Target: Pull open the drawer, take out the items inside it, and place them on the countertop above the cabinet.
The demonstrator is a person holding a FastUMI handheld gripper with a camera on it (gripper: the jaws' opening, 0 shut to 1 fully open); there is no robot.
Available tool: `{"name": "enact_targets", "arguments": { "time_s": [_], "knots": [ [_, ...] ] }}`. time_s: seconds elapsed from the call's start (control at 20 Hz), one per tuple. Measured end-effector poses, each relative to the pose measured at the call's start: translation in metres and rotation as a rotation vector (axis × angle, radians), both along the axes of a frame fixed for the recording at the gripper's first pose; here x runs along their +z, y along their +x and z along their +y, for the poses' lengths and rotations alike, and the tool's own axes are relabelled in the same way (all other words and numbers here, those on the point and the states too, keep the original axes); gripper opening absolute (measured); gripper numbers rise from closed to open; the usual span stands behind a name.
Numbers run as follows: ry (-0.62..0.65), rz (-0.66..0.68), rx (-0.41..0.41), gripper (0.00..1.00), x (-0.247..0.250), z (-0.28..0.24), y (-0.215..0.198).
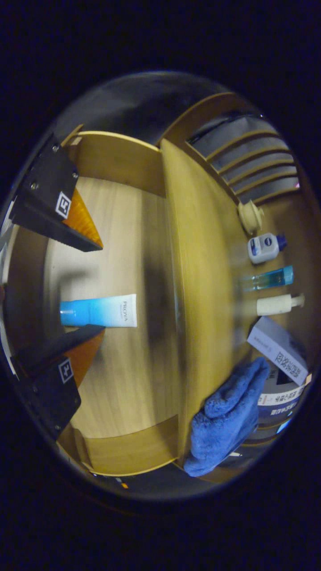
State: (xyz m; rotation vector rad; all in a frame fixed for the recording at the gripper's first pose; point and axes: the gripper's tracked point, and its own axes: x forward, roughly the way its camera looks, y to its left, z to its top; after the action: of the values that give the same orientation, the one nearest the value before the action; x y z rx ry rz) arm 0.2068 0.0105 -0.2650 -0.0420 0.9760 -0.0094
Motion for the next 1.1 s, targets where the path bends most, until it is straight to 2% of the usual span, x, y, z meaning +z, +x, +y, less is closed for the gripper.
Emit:
{"name": "enact_targets", "arguments": {
  "time_s": [0.1, 0.2, 0.35, 0.5, 0.75, 0.9, 1.1],
  "knots": [
    [-0.051, 0.051, -0.017, 0.96, -0.007, -0.010, 0.001],
    [-0.045, 0.131, -0.070, 0.82, -0.018, -0.008, -0.002],
    [-0.094, 0.176, -0.109, 0.79, -0.038, -0.025, 0.004],
    [-0.043, 0.181, -0.100, 0.44, -0.036, -0.023, 0.002],
    [0.076, 0.093, -0.089, 0.41, -0.014, -0.004, -0.003],
    [0.145, -0.023, -0.073, 0.41, 0.010, 0.004, -0.005],
    [0.148, -0.201, -0.013, 0.40, 0.041, 0.007, -0.019]
  ]
}}
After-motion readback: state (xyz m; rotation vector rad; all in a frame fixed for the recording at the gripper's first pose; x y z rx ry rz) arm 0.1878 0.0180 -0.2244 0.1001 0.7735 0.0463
